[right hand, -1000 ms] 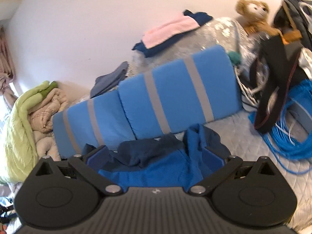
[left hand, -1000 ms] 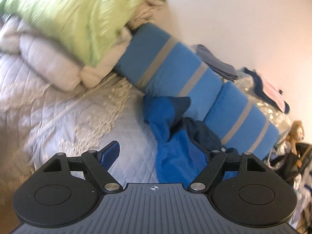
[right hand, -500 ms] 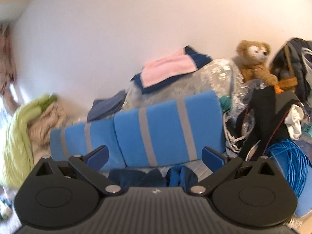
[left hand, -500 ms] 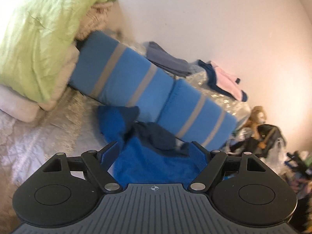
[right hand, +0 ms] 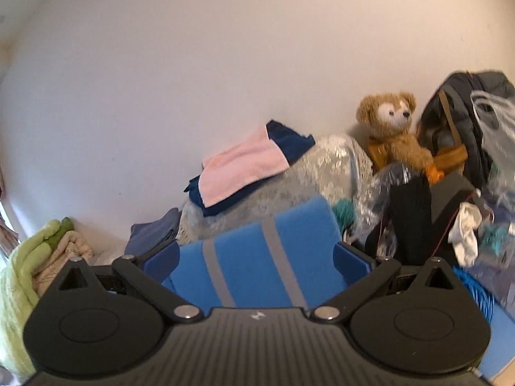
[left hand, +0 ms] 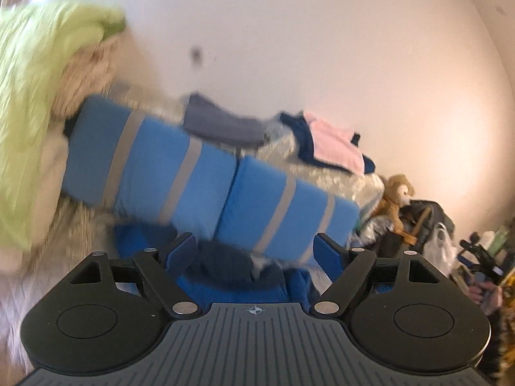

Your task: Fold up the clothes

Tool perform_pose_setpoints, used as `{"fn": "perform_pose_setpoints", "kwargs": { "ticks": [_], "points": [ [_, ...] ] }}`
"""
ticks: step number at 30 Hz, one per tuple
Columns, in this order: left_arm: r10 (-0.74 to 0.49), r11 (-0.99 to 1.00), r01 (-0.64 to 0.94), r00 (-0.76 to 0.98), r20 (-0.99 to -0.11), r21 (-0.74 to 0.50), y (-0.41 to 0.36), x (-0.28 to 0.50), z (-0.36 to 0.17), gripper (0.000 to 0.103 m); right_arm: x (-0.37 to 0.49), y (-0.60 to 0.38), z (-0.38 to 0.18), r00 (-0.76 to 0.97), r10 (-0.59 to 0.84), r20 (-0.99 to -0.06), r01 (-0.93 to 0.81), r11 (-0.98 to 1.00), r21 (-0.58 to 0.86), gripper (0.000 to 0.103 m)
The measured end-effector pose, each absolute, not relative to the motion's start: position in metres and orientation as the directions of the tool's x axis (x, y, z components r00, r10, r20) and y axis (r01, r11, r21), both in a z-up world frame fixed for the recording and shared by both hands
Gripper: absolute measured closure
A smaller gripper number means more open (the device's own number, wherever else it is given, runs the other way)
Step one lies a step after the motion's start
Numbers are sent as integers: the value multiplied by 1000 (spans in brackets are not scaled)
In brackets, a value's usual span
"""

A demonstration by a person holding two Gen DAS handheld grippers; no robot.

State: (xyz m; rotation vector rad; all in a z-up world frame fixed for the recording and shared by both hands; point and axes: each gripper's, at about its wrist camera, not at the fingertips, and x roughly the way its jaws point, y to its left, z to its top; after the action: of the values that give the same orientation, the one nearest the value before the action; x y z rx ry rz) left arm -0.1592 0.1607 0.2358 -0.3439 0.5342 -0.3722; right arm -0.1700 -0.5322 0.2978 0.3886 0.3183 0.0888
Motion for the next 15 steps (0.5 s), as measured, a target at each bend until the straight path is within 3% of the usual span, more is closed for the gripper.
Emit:
{"fn": "perform_pose_setpoints", "kwargs": {
  "ticks": [3,9,15],
  "points": [
    [-391,895,242,829,-400,-374,133,-142,216,17,-158,-515,275,938,151,-312,-36,937,347,1],
    [-315,944,218,815,-485,-247,55,-95,138,17,-131,-464,214,903,189,-385,-87,960,266,1],
    [-325,940,212,796,-511,-268,4,-67,65,17,-103,-417,166,862,238,-447,-148,963,226,1]
  ]
}}
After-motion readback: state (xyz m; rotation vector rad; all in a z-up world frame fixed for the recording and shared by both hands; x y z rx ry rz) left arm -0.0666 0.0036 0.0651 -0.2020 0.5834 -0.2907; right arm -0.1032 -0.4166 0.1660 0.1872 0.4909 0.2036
